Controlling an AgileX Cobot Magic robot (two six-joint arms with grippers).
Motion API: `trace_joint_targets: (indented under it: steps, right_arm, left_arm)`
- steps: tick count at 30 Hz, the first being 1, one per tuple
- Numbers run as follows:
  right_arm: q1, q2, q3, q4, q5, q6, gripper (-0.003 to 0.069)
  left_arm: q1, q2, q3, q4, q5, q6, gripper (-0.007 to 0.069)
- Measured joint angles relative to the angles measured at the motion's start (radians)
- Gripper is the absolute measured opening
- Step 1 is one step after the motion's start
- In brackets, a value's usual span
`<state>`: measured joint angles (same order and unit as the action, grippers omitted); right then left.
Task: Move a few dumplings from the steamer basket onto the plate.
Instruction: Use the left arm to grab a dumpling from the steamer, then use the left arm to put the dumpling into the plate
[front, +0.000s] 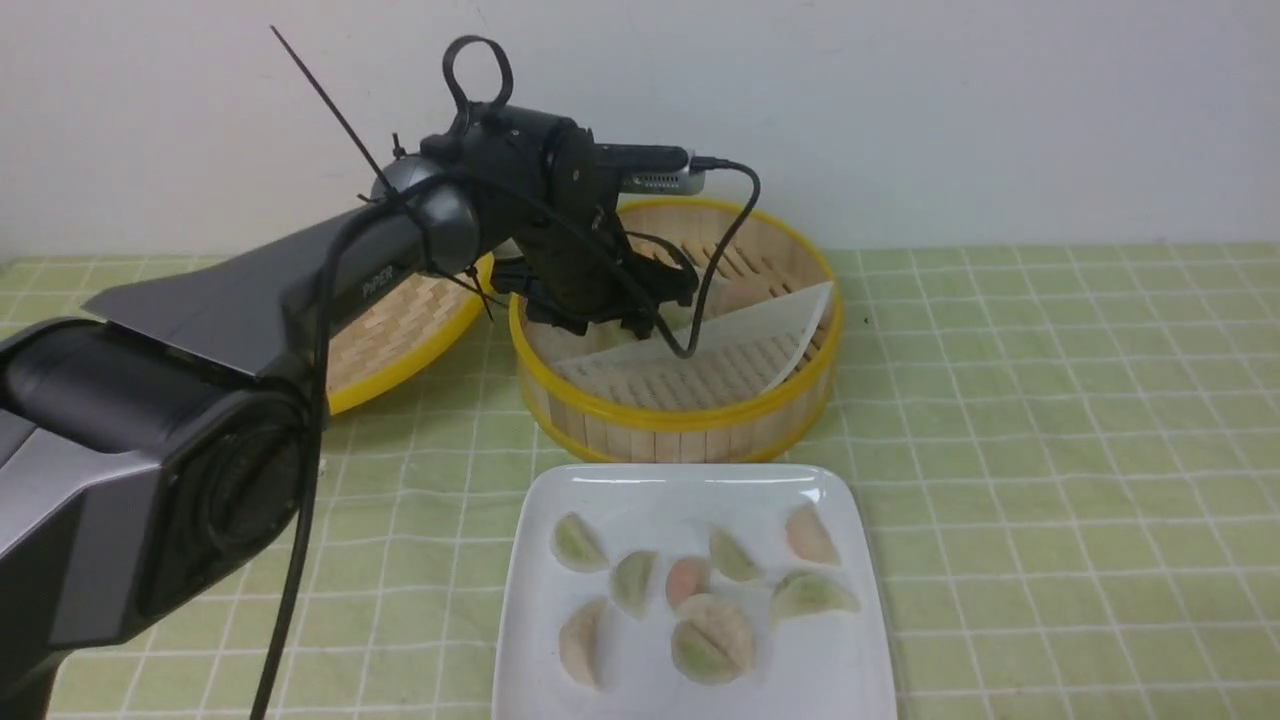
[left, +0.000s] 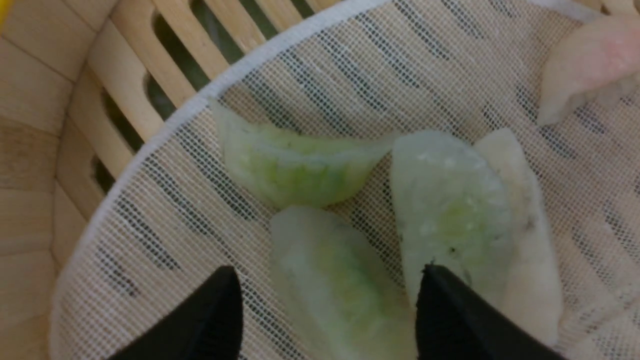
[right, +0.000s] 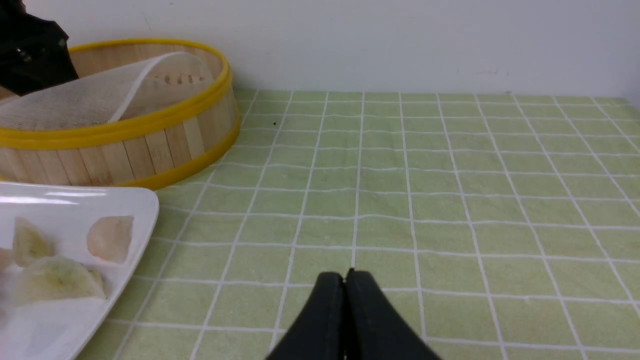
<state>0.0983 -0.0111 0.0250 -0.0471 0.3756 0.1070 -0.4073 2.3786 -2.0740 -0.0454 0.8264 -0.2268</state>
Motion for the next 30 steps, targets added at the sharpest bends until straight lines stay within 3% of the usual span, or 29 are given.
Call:
trace_joint_targets:
  steps: [4,9,12,22,26,30]
  right_arm:
    - [0.000,0.000,0.000,0.000,0.000,0.000,-0.0015]
    - [0.000,0.000,0.000,0.000,0.000,0.000,-0.0015]
    - [0.000,0.000,0.000,0.000,0.000,0.000,-0.0015]
    - [0.000,0.000,0.000,0.000,0.000,0.000,-0.0015]
    - [0.000,0.000,0.000,0.000,0.000,0.000,-0.0015]
    - [0.000,0.000,0.000,0.000,0.000,0.000,-0.0015]
  left_arm:
    - [0.000,0.019,-0.001,-0.001,0.000,-0.003,0.0232]
    - [0.000,0.019,-0.010,0.000,0.006,-0.001,0.0226]
    - [0.000,0.015,-0.028,0.004,0.024,0.019,0.0183]
    - [0.000,-0.095,-0.229,0.045,0.238,0.080,0.0179]
    - [0.000,-0.135,-0.270,0.045,0.377,0.111,0.0179]
    - [0.000,-0.191,-0.262,0.045,0.419,0.151,0.0179]
